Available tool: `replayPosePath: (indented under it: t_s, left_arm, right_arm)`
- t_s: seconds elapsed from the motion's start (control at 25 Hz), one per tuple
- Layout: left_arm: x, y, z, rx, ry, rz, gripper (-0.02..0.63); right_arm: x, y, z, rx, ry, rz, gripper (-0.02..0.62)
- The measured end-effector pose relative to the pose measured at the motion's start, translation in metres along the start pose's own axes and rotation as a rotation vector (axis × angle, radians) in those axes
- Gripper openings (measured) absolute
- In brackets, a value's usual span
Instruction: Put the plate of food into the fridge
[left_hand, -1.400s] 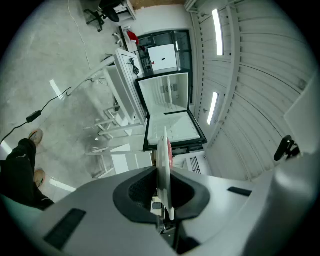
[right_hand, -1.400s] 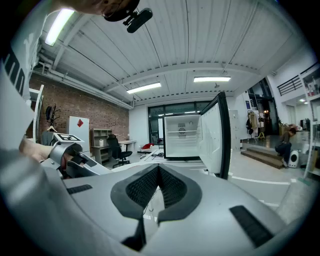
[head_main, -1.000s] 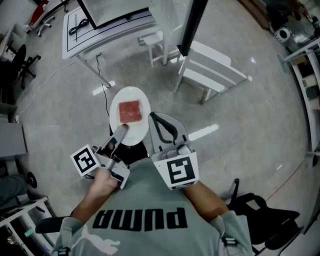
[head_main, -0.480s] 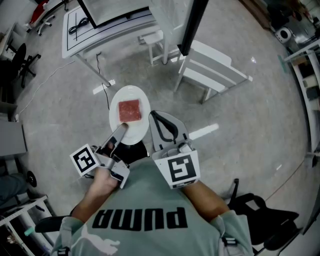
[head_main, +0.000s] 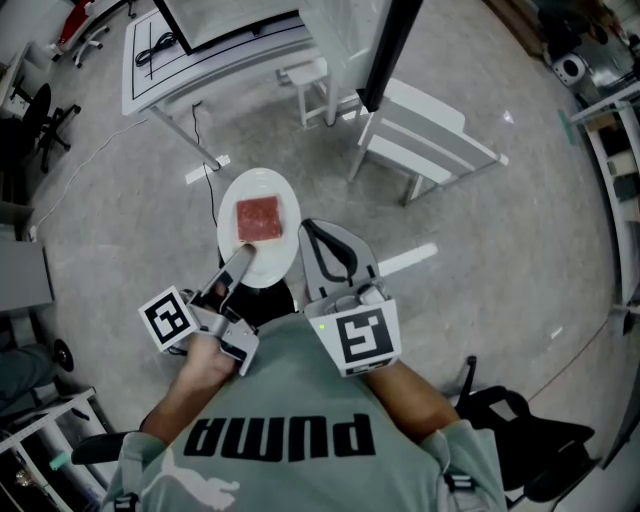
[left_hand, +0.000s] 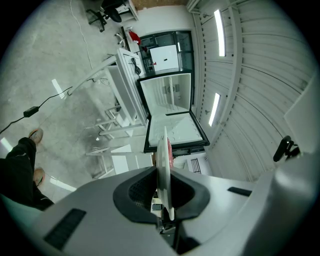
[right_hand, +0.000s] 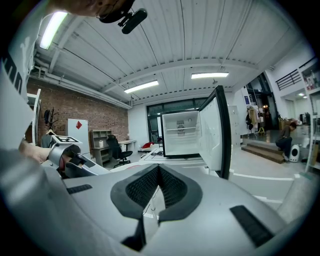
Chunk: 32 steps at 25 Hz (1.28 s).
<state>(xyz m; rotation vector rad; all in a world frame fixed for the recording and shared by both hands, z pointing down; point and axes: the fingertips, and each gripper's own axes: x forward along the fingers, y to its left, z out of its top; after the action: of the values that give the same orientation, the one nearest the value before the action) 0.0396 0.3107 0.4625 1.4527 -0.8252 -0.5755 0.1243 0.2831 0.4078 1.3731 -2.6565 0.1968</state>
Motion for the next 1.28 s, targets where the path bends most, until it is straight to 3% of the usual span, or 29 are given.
replayPosePath:
  t_s: [0.56,1.28]
  left_arm:
    - [0.018,0.003,0.039,-0.013,0.012,0.0,0.035]
    - [0.059,-0.021,0.154,-0.001,0.055,-0.052,0.035]
  right_arm:
    - [0.04,-0.008,0.006,-0.001,0.008,-0.026,0.005]
    - [0.14,-0.012,0.061,-0.018,-0.024,-0.119,0.005]
